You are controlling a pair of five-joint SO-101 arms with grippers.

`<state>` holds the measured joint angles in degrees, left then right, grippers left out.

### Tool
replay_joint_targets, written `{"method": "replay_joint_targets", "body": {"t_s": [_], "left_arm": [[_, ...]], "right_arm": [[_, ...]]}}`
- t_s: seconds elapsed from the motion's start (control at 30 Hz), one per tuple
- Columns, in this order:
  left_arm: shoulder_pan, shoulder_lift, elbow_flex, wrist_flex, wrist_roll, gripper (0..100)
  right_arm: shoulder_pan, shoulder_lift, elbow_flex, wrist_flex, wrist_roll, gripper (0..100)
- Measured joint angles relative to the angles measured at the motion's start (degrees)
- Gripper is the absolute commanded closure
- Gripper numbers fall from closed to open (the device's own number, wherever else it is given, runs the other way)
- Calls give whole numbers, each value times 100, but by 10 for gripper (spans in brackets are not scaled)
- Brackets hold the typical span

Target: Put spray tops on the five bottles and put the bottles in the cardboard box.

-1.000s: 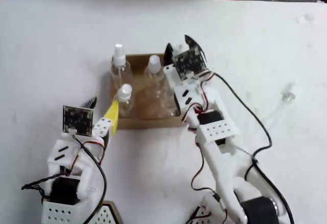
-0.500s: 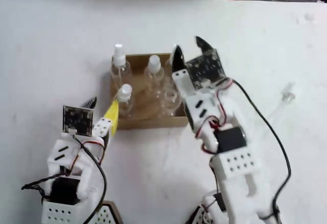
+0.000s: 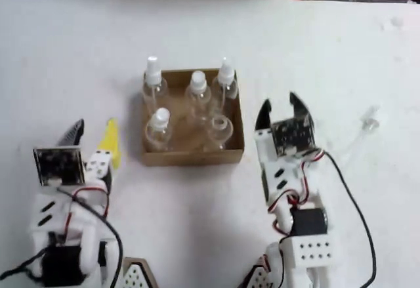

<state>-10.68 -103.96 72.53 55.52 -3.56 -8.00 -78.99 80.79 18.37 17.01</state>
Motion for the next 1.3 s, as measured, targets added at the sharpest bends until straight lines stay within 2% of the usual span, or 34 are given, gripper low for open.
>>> {"method": "replay_joint_targets", "body": {"t_s": [0.17,0.3,0.37,0.5,0.7,0.93,1.17,1.3], "left_arm": [[9,-88,-967,466,-273,823],[651,-97,-1996,1090,-273,823],[1011,-97,-2321,1099,-273,823],[1538,-97,-2927,914,-273,823],[1732,-105,-4237,844,-246,823],[1732,-105,-5002,844,615,823],[1749,-105,-5275,949,1081,823],[2048,-105,-5477,967,1319,823]], "right_arm": [[457,-1037,1046,0,0,858],[1116,-2180,1512,105,0,858],[1354,-2303,1530,237,0,858],[1336,-2224,1574,290,0,858],[1327,-2215,1574,343,0,858],[1319,-2215,1574,457,0,858],[1319,-2215,1574,510,0,858],[1319,-2215,1574,510,0,858]]}}
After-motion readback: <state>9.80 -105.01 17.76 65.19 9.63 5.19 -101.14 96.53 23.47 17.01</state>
